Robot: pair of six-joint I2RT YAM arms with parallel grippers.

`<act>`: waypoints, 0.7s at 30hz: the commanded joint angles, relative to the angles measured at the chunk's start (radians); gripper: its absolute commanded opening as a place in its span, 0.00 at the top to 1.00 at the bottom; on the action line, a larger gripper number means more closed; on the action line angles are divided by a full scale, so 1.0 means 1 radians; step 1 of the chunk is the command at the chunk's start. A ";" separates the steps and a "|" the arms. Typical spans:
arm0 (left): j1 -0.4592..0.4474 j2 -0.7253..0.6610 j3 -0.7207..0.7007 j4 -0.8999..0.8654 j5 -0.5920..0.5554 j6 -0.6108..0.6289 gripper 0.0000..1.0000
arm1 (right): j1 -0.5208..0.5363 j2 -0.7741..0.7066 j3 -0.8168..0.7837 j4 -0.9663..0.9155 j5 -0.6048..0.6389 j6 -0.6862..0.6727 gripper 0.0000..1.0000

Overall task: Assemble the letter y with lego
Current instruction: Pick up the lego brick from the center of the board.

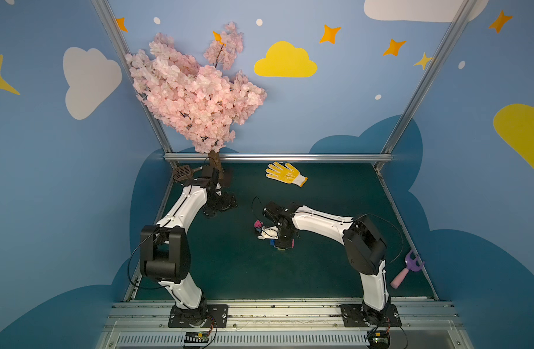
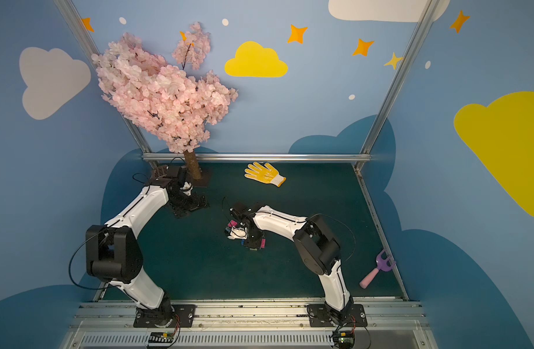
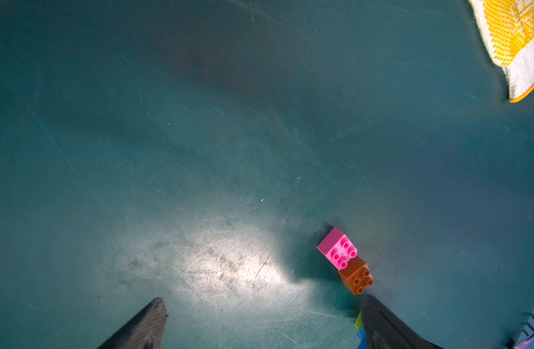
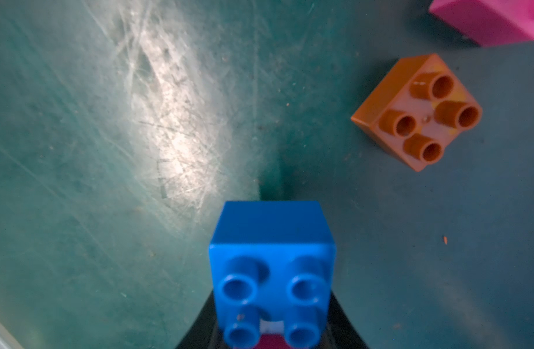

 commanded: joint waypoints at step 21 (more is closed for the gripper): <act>-0.090 0.007 -0.028 0.015 -0.012 0.033 0.01 | -0.131 -0.088 0.111 -0.070 -0.012 0.128 1.00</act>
